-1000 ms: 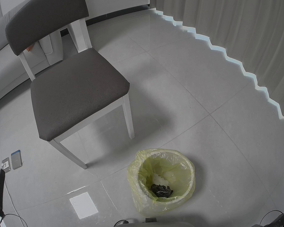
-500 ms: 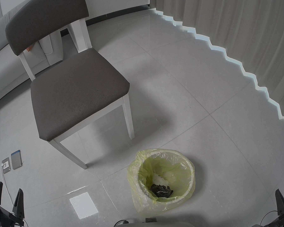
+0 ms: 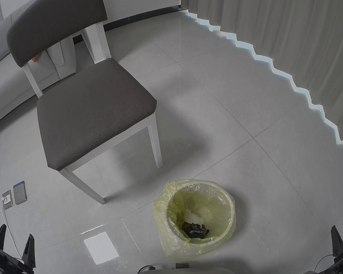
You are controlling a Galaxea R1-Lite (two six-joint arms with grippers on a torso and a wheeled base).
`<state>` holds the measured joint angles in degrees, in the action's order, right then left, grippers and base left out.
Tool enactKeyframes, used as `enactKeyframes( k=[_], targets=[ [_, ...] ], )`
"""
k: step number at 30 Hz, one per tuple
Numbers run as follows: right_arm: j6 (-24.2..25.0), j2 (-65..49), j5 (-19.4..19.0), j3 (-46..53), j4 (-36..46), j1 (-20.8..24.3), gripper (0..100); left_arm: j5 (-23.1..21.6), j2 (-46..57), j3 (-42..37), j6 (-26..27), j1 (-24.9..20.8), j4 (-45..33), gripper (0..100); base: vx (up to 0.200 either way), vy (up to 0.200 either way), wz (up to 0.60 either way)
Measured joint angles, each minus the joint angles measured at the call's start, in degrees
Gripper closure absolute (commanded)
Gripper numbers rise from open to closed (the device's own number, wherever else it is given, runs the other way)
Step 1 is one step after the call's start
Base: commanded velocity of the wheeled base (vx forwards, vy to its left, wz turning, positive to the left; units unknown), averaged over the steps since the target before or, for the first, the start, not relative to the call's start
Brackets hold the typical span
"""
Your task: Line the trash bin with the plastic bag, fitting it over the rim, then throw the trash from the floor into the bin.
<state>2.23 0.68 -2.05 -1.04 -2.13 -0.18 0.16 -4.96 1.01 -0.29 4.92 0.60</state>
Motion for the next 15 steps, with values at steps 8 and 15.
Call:
enactKeyframes(
  k=[8,15],
  targets=[
    [0.1,0.0,2.6,-0.1,1.1,0.0,0,-0.7,0.0,0.0,-0.9,0.0,-0.4,0,0.000,0.000,0.00],
    [3.1,0.0,6.6,-0.1,1.0,0.0,0,-0.5,-0.1,0.0,-1.3,0.0,-0.3,0,0.000,0.000,0.00]
  ],
)
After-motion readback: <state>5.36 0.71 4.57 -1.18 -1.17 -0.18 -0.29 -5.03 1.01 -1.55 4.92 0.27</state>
